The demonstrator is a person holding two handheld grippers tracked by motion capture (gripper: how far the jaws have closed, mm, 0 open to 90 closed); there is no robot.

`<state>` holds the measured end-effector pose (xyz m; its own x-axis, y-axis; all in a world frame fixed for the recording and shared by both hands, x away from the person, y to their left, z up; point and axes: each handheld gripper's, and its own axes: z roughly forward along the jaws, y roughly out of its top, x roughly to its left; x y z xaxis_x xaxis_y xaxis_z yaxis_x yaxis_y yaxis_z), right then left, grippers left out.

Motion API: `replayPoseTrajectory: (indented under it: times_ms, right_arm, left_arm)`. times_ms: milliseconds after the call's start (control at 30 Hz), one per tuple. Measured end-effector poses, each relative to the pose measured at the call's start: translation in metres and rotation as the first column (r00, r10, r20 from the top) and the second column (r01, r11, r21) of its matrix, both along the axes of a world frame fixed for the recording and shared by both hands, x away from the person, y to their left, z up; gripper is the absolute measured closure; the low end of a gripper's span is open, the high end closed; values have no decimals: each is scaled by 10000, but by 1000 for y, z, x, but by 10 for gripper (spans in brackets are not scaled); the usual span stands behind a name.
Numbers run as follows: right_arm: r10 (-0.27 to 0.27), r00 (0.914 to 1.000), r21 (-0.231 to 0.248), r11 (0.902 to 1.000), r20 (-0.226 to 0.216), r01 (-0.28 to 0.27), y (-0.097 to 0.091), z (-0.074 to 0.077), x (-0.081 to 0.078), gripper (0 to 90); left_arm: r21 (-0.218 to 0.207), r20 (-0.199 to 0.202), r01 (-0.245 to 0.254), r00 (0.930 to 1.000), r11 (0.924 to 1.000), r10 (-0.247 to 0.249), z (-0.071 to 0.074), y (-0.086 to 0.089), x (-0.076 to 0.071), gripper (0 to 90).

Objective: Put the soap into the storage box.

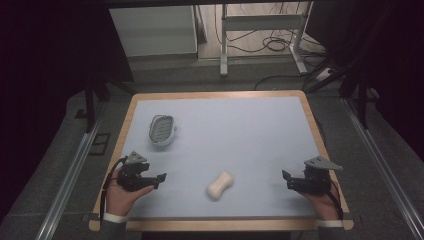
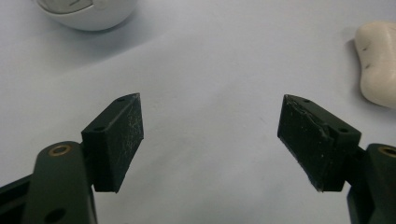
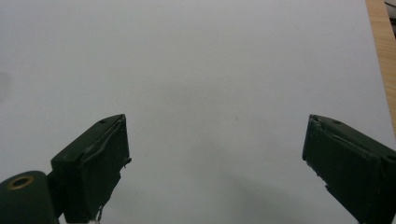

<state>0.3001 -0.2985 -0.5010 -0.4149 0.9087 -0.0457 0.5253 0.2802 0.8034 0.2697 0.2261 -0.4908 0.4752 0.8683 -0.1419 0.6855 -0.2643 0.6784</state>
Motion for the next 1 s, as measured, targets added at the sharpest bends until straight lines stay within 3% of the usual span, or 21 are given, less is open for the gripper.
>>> replayPoseTrajectory:
  times_ms: [533, 1000]
  right_arm:
    - [-98, 9999, 18, 10000, 58, 98, -7, 1, -2, 70]
    - [-68, 10000, -121, 9999, 26, 69, -5, 0, -1, 71]
  left_arm:
    - [-362, -122, 206, 9997, 9991, -210, 16, -10, 2, 225]
    - [94, -355, 1027, 9941, 9947, -1023, 13, -38, 6, 218]
